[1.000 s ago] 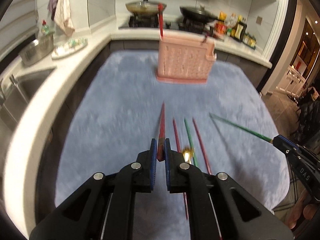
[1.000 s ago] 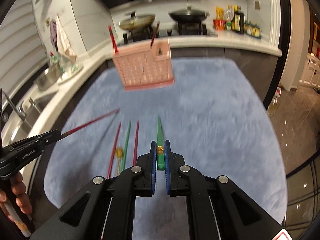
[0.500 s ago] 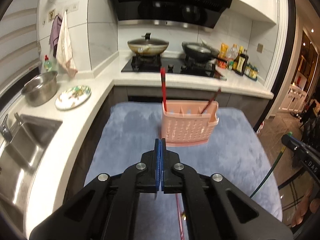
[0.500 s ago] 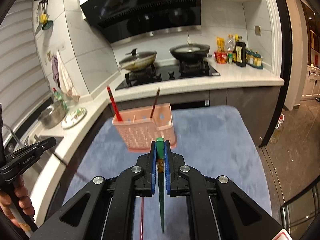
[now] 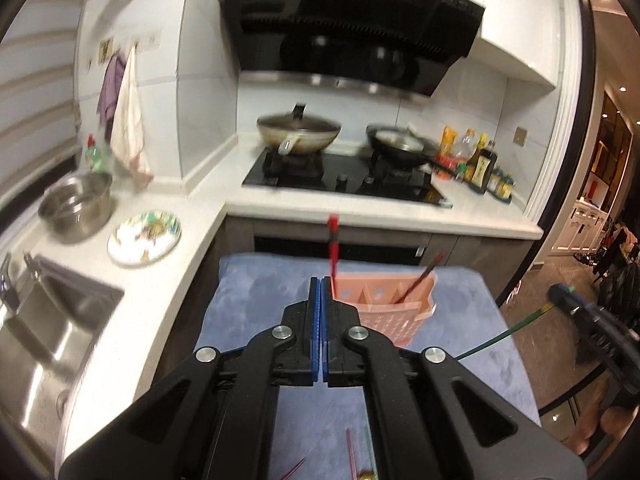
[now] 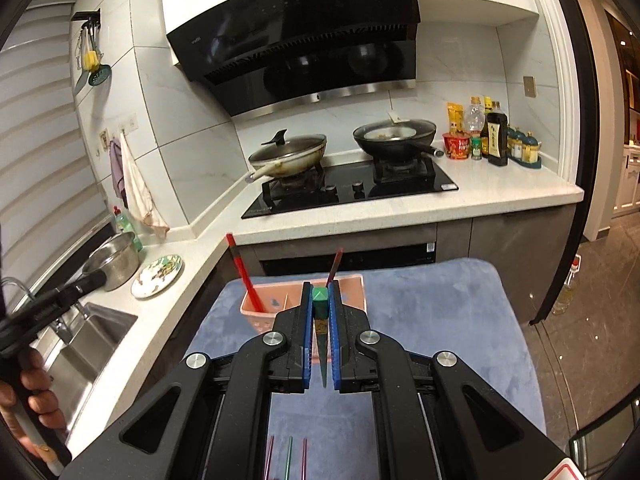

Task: Organize utensils
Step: 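Lift the green chopstick toward the pink holder with the right tool while the left carries the red chopstick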

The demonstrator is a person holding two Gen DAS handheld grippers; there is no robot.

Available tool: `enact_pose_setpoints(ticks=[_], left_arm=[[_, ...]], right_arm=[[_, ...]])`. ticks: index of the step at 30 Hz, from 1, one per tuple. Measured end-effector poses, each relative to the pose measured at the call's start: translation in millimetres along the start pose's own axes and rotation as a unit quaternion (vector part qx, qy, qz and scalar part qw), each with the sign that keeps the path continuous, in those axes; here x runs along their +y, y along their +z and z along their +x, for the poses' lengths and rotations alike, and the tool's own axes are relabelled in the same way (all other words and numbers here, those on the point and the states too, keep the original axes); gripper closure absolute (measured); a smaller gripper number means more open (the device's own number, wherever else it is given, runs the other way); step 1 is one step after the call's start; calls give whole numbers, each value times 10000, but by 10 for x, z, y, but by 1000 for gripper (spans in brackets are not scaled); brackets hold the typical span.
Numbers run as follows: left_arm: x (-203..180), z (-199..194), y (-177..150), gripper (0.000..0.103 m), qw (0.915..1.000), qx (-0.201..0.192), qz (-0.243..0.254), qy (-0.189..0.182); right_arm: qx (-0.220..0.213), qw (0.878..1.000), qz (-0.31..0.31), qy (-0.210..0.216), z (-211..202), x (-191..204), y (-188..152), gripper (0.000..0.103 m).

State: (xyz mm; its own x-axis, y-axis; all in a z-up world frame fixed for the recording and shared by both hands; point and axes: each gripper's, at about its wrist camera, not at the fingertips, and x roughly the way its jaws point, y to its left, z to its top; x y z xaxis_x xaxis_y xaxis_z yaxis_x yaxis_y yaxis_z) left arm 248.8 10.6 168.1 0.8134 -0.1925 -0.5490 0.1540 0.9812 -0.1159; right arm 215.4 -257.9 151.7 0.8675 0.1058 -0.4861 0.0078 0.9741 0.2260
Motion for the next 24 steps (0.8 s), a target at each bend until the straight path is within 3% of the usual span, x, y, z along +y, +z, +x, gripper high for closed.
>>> enact_pose_setpoints(ticks=[8,15,18,20,24], left_arm=[[485,55,-1005,101,9966,785,-131,197],[753,-5,-1897,96,9882,1492,-260,248],[850,-48,-2171,84,9852,1670,-274,289],[904,-71,-2323,70,9833,1780,-241,284],[990,-120,-2647,68,9792,2001,-96,313]], right_arm=[[210,9996,107,-177,-214,-120,-434,96],[452,9986,188,-222,-381,-67,-812,96],[465,9984,225,-218,-465,-10,-895,96],[447,9986,212,-212,-545,46,-937,96],[383,9989,199,-206,-722,164,-975,96]])
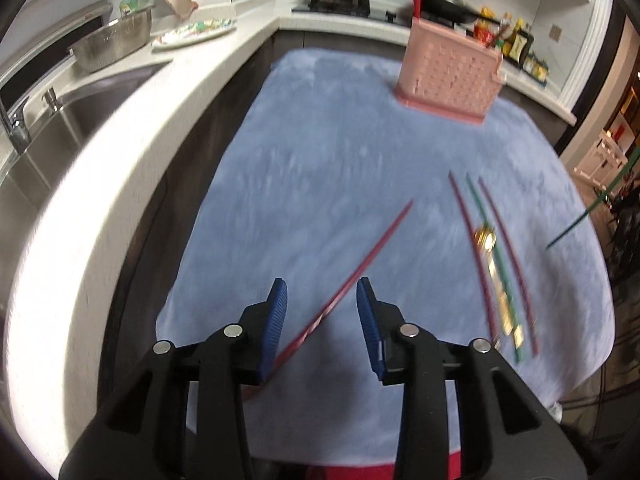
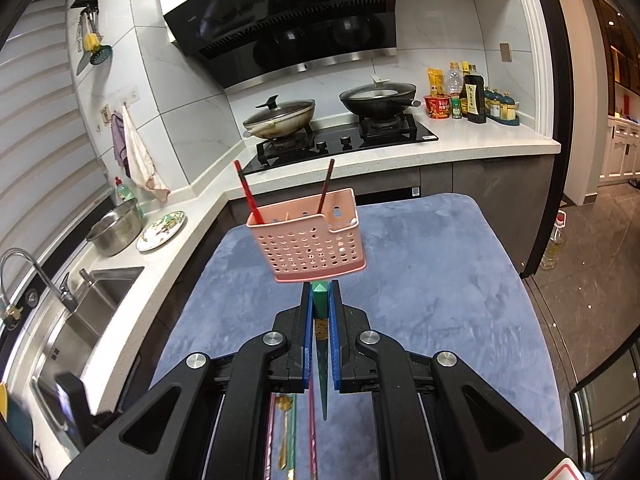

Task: Organize utensils
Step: 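Lift the green chopstick toward the pink holder with the right tool while the left carries the red chopstick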

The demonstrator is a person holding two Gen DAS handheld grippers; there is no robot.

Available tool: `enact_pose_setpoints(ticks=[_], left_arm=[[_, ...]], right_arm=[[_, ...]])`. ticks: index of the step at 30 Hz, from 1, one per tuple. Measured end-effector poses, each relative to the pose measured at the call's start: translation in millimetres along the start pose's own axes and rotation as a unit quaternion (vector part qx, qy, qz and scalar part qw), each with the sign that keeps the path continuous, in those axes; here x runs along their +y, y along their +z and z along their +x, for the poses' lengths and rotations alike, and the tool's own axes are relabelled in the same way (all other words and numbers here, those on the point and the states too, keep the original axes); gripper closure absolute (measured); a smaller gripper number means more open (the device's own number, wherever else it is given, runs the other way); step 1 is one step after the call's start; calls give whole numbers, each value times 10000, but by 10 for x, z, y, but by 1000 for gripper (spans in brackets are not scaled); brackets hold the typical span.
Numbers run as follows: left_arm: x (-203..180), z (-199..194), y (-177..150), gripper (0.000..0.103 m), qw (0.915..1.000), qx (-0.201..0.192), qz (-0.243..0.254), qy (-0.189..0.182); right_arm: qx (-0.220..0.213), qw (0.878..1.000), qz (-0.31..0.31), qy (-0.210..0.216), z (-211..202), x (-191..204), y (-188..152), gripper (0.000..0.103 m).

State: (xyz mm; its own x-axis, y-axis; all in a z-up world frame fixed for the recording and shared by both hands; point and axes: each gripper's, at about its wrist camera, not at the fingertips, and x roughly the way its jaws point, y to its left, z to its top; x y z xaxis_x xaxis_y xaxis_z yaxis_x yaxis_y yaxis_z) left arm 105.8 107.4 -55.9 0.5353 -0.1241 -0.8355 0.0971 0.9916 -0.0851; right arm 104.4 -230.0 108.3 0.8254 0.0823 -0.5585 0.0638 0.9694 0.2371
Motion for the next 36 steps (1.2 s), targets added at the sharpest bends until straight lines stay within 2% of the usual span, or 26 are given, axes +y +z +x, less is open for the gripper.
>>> enact_pose_setpoints(ticks=[9,19,21,23,25,31,36], left_arm=[[240,199,-466,68,9992,411,28,-21],[305,322,-557,70,9986,436,180,-233],[292,310,-576,72,9983,454,182,-311],[276,297,-606,84,9981,468,146,-365],[255,280,-648,89,9982,458,93,-375],[146,200,-715,94,9978,463,98,-462],[30,-46,-563,96,9983,225,74,-538]], right_arm=[[-75,9999,-23,-64,-356,192,-189,96],[-86,9998,-14,-168,-508,271,-344,96],[-94,9998,-9,-178,-515,270,-350,96],[-90,9998,-10,-174,-513,281,-359,96],[-83,9998,-23,-155,-517,289,-359,96],[-57,9999,-42,-138,-512,283,-368,96],[-95,9999,-10,-144,-518,275,-371,96]])
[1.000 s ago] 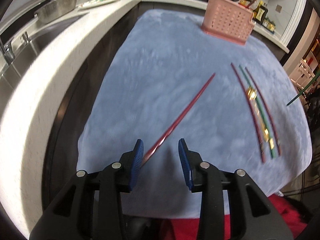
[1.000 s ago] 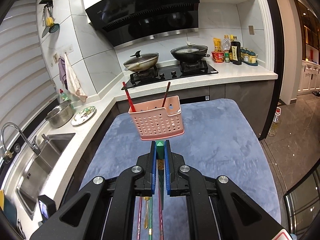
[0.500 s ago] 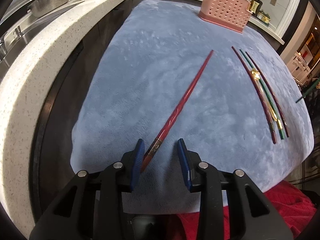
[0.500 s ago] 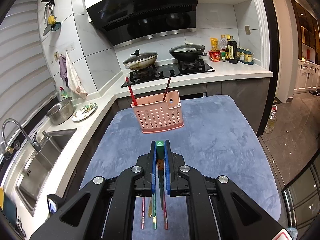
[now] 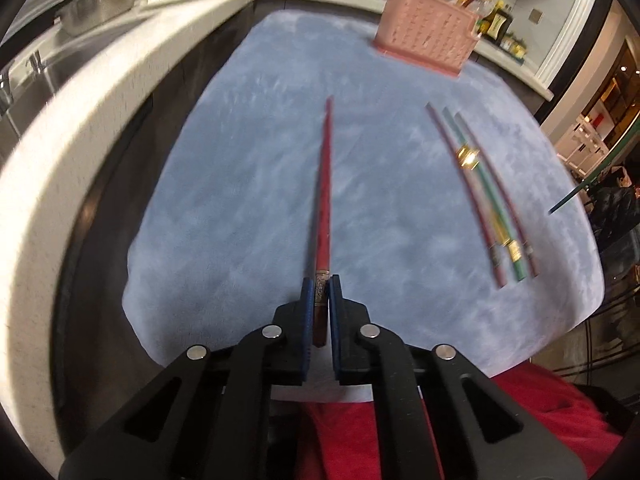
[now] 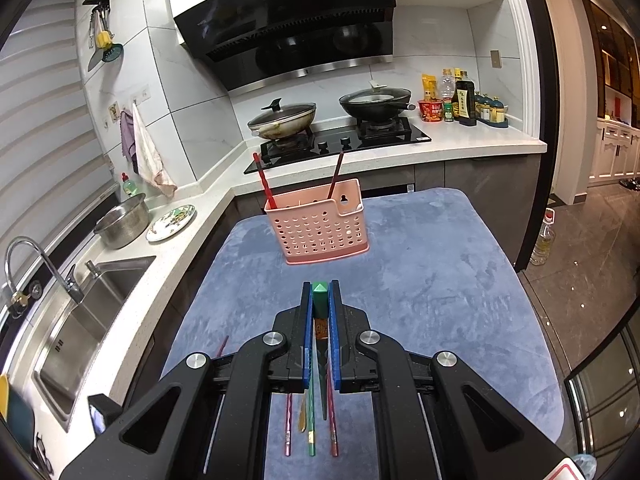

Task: Organize utensils
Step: 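Lift the green chopstick toward the pink holder with the right tool while the left carries the red chopstick, then lower the green chopstick into the pink holder and open the right tool while the left releases its red chopstick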

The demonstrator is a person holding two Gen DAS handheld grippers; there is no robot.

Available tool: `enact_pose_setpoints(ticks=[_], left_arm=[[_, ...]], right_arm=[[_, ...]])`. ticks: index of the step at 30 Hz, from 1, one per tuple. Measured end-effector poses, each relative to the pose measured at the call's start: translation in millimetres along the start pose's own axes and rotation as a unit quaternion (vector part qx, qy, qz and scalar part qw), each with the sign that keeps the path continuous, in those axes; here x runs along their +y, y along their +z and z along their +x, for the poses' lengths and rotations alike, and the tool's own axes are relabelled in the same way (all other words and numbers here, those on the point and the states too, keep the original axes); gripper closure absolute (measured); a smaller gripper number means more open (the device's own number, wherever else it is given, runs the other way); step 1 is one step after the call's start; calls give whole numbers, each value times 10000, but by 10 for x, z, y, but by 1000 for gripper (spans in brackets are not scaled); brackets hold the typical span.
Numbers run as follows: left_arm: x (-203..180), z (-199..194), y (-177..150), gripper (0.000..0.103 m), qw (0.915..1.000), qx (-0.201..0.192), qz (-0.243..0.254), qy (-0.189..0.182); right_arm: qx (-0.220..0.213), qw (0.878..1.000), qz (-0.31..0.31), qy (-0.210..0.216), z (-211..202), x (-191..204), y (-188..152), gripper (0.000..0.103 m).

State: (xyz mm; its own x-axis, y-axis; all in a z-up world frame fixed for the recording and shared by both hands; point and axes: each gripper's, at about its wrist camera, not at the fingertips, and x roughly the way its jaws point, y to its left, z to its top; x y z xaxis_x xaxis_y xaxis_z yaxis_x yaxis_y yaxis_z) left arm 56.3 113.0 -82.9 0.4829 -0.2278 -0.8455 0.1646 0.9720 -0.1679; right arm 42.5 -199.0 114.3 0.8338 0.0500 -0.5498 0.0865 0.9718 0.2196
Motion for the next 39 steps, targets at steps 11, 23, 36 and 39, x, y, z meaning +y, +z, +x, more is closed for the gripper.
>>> enact_pose_setpoints(ticks=[11,23,36,39], left_arm=[[-270,-676,906,96,9960,-891,65,-61],[-911,-1203,2332,96,9763,-2112,483,11],[-1484,-1349,3699,96,9475,-3166,405,-162],[-1566,-1175,3953,96,9464,-3201,402,-157]], right_arm=[[-162,9998,75,53,40,-77,109,96],[-332,9987,156,362,516,-145,816,96],[-933,9932,379,593,1341,-137,2057,96],[-968,9930,401,553,1598,-130,2250,96]])
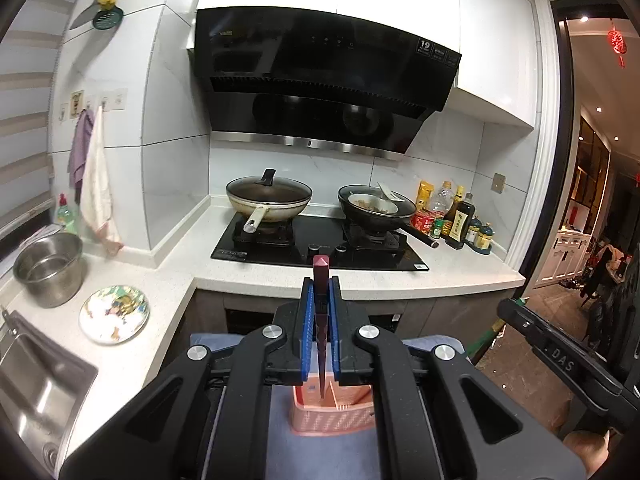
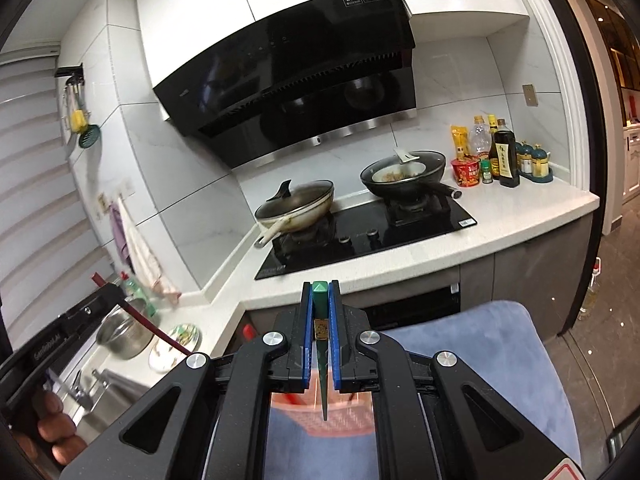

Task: Organize utensils
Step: 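Lower the green chopstick into the pink holder and open the right tool while the left releases its red chopstick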

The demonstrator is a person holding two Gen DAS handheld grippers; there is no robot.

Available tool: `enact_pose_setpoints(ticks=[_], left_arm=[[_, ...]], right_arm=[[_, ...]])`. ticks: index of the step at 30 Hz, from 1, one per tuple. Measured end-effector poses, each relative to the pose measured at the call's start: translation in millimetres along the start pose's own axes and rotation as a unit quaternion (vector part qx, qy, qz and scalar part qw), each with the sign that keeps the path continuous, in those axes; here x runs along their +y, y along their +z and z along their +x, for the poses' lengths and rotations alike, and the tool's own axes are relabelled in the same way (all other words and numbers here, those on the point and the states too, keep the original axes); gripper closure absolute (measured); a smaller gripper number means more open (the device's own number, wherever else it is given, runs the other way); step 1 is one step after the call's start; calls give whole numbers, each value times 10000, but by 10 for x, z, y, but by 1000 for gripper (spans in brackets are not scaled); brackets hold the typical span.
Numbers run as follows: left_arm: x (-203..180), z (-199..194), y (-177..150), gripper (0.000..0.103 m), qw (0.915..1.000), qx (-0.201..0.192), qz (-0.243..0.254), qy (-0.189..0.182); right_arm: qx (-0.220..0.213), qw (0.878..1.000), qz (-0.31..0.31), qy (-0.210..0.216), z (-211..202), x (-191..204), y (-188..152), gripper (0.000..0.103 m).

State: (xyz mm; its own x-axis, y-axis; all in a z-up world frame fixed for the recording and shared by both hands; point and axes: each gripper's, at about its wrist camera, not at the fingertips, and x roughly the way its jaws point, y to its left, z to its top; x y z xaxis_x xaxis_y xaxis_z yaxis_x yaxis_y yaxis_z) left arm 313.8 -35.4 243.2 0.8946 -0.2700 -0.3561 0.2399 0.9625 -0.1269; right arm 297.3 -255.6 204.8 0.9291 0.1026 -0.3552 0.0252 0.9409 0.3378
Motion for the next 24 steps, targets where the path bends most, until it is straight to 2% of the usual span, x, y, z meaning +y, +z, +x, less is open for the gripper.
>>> enact_pose_setpoints(ticks=[4,9,18,19,21,22,24], left_arm=[[-6,360,-70,96,9997,235,-18,26],[22,663,-294,96,9985,551,11,67],[71,945,-520,95,9957,916,-78,117],[71,950,-532,92,9955,921,-95,189],[75,942,-546,79,9954,921,-121,235],[74,929,-551,69,9954,918,-134,250],[57,894,-552,65,9957,884,-98,266]], right_arm=[[110,9999,-51,-96,391,-17,15,96],[482,9987,-59,-149,791,-86,-189,96],[867,9960,-48,-209,1043,-172,-448,93],[865,9960,-47,-229,1042,-178,-445,91],[855,9960,-45,-260,1011,-189,-445,80],[841,9961,-40,-267,998,-189,-435,77],[776,9966,-22,-266,927,-195,-417,69]])
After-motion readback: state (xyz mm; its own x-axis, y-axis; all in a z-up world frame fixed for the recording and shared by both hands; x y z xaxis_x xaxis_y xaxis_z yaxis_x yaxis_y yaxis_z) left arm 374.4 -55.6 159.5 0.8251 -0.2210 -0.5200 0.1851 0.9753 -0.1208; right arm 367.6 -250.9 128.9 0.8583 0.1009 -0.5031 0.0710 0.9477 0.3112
